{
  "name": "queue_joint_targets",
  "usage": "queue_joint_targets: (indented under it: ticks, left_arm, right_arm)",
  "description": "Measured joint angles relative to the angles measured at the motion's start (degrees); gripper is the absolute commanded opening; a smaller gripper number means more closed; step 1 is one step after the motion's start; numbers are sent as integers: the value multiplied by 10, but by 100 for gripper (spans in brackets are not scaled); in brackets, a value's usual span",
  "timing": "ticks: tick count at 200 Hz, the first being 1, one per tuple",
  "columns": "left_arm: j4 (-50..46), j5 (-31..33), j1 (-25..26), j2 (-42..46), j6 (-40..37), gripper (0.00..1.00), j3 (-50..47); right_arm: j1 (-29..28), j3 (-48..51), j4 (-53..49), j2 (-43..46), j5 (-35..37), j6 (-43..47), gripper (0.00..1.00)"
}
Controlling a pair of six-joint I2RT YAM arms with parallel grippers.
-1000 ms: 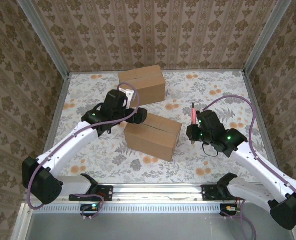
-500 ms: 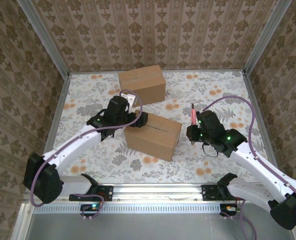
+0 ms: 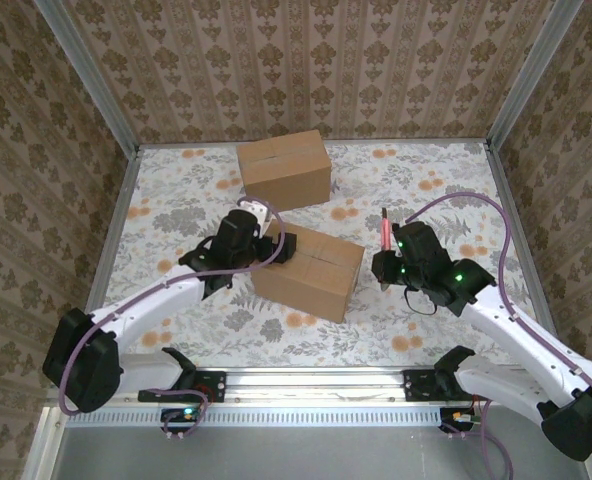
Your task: Unpack the express box
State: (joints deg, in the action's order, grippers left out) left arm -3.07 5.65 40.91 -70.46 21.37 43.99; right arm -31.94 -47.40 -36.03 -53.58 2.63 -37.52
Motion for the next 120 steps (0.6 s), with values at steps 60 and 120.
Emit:
queue_joint_targets:
  ticks: [60, 120]
  left_arm:
    - [39, 45, 18, 42, 31, 100, -58]
    - [59, 48, 18, 43, 42, 100, -70]
  right_arm:
    - [-12, 0, 0, 12, -24, -24, 0]
    - [-13, 31, -3, 78, -96, -73, 0]
